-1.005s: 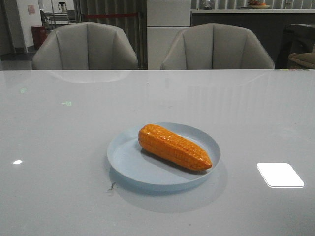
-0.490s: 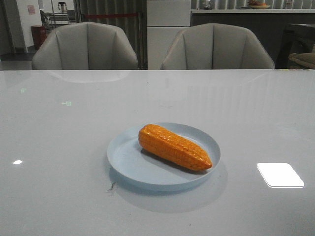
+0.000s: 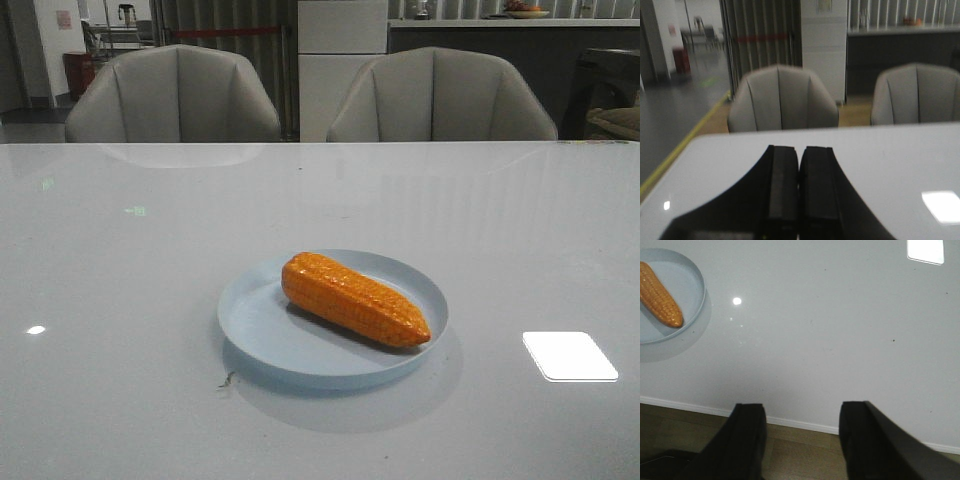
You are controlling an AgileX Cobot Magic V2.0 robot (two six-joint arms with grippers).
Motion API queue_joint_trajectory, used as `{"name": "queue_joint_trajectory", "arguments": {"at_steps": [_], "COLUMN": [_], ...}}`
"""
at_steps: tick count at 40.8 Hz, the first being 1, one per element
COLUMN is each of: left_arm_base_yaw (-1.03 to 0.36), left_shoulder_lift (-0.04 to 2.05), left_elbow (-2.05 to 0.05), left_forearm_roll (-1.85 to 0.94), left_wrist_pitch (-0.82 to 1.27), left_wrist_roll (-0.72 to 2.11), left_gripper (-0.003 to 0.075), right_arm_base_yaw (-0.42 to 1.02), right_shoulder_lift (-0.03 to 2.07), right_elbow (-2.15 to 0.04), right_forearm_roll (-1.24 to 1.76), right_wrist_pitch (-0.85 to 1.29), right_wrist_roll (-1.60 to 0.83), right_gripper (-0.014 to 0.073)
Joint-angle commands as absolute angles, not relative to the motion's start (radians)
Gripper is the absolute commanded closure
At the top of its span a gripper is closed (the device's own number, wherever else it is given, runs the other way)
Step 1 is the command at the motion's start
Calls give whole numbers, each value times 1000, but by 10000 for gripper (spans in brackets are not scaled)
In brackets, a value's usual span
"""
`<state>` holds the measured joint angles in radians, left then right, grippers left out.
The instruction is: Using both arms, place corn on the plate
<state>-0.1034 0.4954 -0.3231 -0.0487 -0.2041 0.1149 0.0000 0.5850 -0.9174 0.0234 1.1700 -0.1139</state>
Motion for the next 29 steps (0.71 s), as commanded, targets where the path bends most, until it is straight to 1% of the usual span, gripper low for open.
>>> {"name": "queue_joint_trajectory", "arguments": {"at_steps": [1, 5, 8, 14, 15, 18, 24, 29], "left_arm_base_yaw": [-103, -103, -103, -103, -103, -103, -103, -103], "left_shoulder_lift": [469, 452, 431, 316, 295, 244, 154, 59], "left_elbow": [-243, -129, -61, 38, 46, 39, 43, 43], "left_forearm_roll": [-58, -58, -56, -47, -47, -47, -47, -47], "left_wrist_pitch": [-536, -590, -582, -545, -542, -447, -409, -319], "left_wrist_roll": [105, 105, 105, 105, 105, 105, 105, 105], "left_gripper": [624, 624, 624, 624, 624, 624, 624, 624], "right_arm_base_yaw": [-7, -7, -7, -7, -7, -7, -4, -4], "right_shoulder_lift": [590, 590, 590, 590, 590, 590, 590, 590], "right_elbow": [-943, -943, -943, -943, -943, -943, -943, -943], "right_forearm_roll": [15, 15, 15, 15, 15, 18, 33, 59], "right_wrist_pitch": [1115, 1115, 1115, 1114, 1114, 1114, 1113, 1103], "right_wrist_roll": [-115, -115, -115, -115, -115, -115, -115, -115], "right_gripper": [160, 160, 160, 160, 160, 160, 160, 160]}}
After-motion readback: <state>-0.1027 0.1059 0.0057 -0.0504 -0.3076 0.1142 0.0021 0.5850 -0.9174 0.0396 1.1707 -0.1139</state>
